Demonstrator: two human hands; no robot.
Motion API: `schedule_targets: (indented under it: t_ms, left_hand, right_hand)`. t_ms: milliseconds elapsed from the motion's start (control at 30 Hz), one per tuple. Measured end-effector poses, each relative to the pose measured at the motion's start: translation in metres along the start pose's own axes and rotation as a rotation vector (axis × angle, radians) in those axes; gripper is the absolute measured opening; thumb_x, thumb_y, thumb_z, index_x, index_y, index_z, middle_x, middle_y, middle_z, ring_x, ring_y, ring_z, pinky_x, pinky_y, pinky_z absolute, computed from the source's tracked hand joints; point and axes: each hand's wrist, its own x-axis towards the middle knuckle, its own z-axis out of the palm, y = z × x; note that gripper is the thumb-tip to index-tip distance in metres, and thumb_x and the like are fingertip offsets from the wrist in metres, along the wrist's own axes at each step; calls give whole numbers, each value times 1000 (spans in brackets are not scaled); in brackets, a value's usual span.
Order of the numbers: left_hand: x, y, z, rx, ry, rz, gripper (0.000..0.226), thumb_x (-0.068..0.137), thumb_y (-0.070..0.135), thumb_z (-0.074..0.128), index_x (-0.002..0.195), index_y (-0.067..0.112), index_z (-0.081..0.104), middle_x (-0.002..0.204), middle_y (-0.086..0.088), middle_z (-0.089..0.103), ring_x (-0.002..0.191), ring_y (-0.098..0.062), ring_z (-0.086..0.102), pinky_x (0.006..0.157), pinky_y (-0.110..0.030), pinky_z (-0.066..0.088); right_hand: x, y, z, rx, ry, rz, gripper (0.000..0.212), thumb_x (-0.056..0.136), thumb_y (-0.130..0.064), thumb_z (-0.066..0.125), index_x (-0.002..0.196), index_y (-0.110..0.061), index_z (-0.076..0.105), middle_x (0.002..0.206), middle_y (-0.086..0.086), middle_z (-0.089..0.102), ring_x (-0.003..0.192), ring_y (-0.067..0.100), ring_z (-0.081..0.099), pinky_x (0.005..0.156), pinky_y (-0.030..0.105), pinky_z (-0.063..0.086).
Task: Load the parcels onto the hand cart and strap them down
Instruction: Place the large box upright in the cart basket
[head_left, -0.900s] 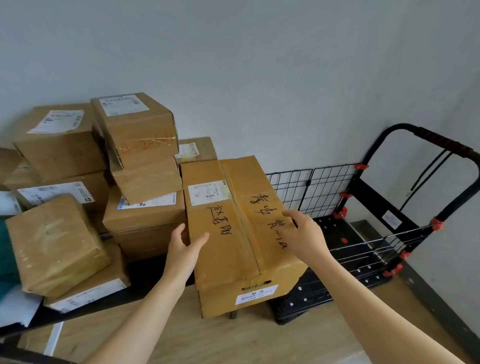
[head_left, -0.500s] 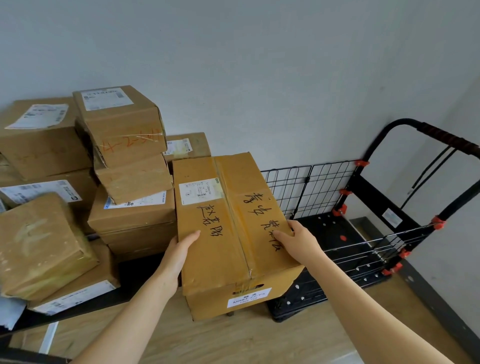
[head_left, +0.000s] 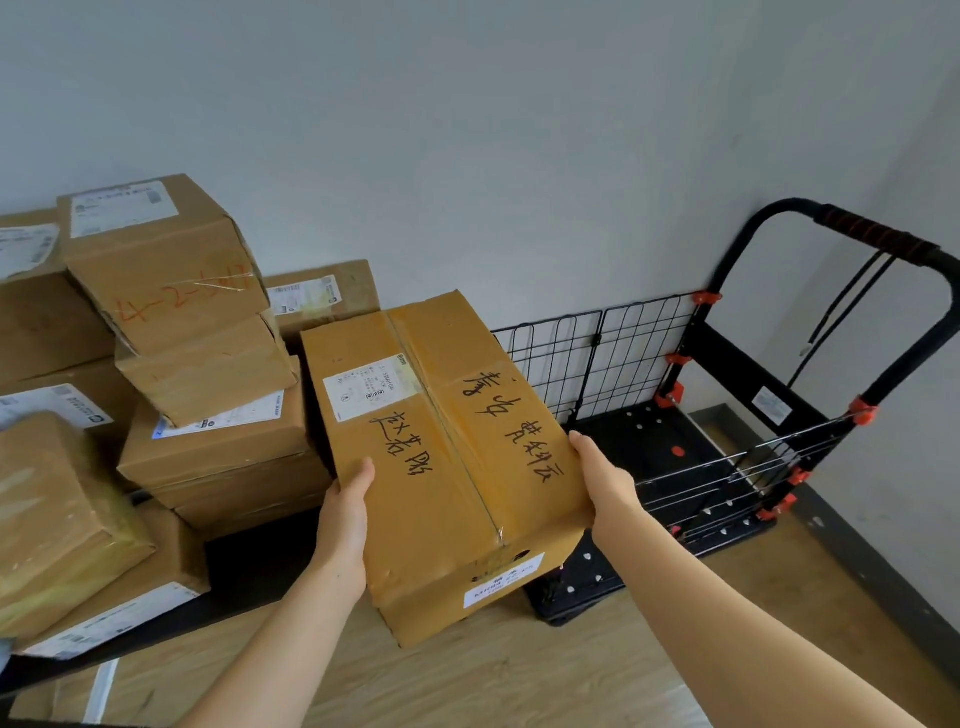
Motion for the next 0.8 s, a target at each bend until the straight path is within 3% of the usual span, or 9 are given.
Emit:
schedule_targets:
  t_ms: [100,200,333,500,667,800]
  left_hand:
    - [-1,-2,7,6,10,-1,50,88,56,52,129,28,49,113,-7,63,101,-31,60,92,-53,47]
    - [-5,-7,18,-26,10,-21,49,88,56,52,127,26,51,114,-8,63,101,-31,60,93,-54,47]
    - [-6,-8,28,-48,16,-20,50,90,54,50,130,25,48,118,-9,61,104,-32,59,95,-54,46]
    - [-8,-10,32,-33,15,-9,51,91,53,47,134,24,43,123,-11,58,107,-33,57,96,-54,45]
    - [-21,-11,41,-40,11,4,53,95,47,45,140,22,34,130,-13,52,114,-35,52,98,-55,43]
    - [-22,-10,42,-43,2,-4,55,94,47,46,142,23,32,131,-14,50,115,-36,52,97,-55,43]
  right_hand:
    - [0,2,-2,71,29,54,37,81,-49,64,86,-14,51,94,6,56,102,26,52,96,41,44]
    - [-3,-4,-1,174,80,59,47,81,-42,68,112,-10,50,88,2,51,96,24,48,87,38,42]
    - [-14,2,7,203,78,68,85,77,-35,75,143,-17,26,120,10,47,108,29,48,95,45,44]
    - [-14,14,5,197,16,153,96,72,-41,78,145,-23,18,133,13,42,119,36,48,94,54,48]
    - [-22,25,11,200,9,203,85,72,-48,76,137,-14,33,120,13,51,107,30,57,80,42,54]
    - [-23,23,12,190,38,152,82,72,-49,75,135,-11,39,120,13,55,102,26,57,80,37,49]
